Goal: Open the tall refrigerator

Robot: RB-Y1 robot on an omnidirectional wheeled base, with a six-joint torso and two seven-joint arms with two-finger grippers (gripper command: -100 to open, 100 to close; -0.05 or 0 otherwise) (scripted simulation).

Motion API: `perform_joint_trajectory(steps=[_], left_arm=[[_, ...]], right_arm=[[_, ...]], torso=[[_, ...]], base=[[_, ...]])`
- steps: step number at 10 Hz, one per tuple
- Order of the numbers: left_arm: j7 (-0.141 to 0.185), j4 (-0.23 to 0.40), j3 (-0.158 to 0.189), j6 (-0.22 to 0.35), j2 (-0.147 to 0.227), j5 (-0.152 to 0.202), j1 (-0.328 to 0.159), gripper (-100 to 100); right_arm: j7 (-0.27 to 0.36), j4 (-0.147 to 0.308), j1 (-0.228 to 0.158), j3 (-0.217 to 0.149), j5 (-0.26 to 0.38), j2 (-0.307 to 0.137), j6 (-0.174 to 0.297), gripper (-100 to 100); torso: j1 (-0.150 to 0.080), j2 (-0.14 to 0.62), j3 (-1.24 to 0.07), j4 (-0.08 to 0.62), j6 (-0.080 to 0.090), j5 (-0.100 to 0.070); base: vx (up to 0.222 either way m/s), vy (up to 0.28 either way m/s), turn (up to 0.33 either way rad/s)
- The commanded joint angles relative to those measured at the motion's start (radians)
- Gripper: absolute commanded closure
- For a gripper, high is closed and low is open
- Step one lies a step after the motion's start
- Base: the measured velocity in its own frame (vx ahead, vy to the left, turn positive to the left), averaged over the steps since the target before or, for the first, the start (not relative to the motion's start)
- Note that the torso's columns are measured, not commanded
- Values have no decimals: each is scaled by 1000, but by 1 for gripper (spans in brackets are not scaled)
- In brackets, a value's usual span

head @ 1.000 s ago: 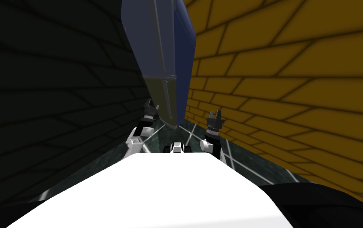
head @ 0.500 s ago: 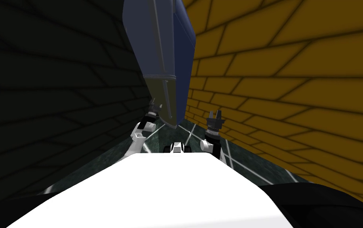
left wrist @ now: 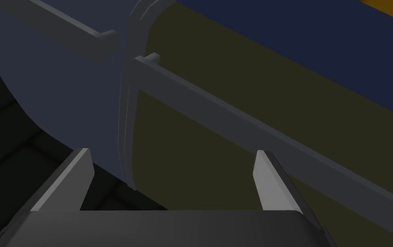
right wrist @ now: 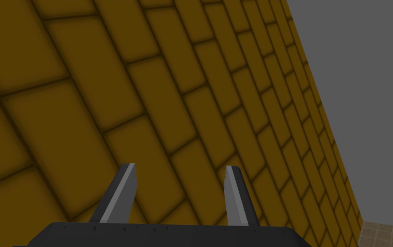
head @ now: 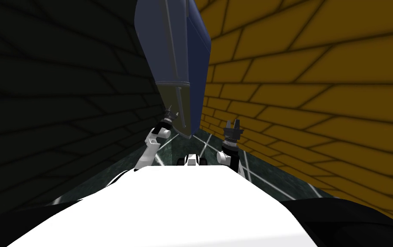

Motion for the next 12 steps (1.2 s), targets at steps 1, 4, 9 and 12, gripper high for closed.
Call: perform_joint_trajectory(steps=[1, 4, 9, 12], left_arm=[[39, 59, -11, 69, 14, 26, -76, -100], [72, 102, -22, 141, 29, 48, -156, -100], [138, 191, -44, 271, 59, 90, -295, -100], [170, 236, -55, 351, 74, 109, -385, -100]], right_arm=[[0, 0, 0, 0, 0, 0, 0, 0], [0, 0, 0, 0, 0, 0, 0, 0], [0, 0, 0, 0, 0, 0, 0, 0], [0, 0, 0, 0, 0, 0, 0, 0]], torso=[[1, -1, -1, 0, 0, 0], [1, 0, 0, 0, 0, 0], [1, 0, 0, 0, 0, 0], [0, 0, 0, 0, 0, 0]], base=[[-19, -32, 11], [-21, -23, 7], [-20, -27, 3], [-13, -26, -3]])
